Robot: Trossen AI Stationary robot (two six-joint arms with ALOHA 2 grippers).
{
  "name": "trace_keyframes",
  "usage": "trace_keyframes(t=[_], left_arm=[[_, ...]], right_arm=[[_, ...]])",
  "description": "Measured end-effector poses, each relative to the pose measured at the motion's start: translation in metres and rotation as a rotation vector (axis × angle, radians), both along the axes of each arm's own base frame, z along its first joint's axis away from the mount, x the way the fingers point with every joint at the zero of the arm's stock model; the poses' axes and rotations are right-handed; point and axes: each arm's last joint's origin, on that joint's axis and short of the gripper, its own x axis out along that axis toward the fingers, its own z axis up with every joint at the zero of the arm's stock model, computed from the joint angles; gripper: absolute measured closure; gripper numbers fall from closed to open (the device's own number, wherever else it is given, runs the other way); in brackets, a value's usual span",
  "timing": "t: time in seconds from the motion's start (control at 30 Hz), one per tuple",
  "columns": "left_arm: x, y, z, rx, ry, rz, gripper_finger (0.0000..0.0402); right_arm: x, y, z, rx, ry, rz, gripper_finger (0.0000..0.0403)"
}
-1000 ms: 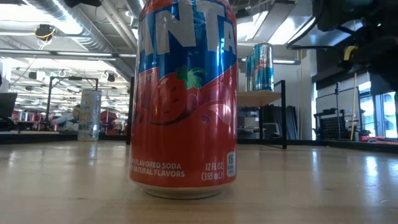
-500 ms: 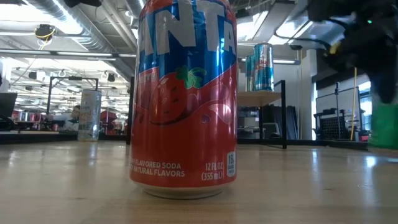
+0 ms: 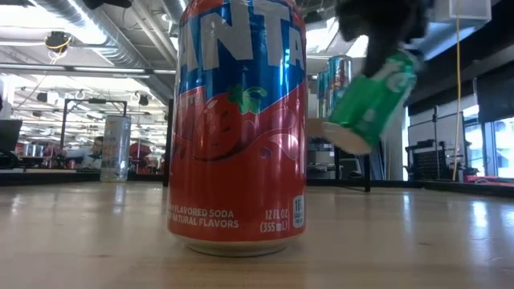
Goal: Place canned beverage on shelf
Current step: Put the green soda can on the shelf aligned with the other green soda can
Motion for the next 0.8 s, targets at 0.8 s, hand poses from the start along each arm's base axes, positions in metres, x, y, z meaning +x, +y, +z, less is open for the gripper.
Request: trace_keyframes(t=[0.8], left_arm=[[0.000,0.000,0.000,-0.001,0.000,0.000,0.0093]], right_arm=[[0.099,0.017,-0.046,-0.106,0.441,0.416,0.0125]])
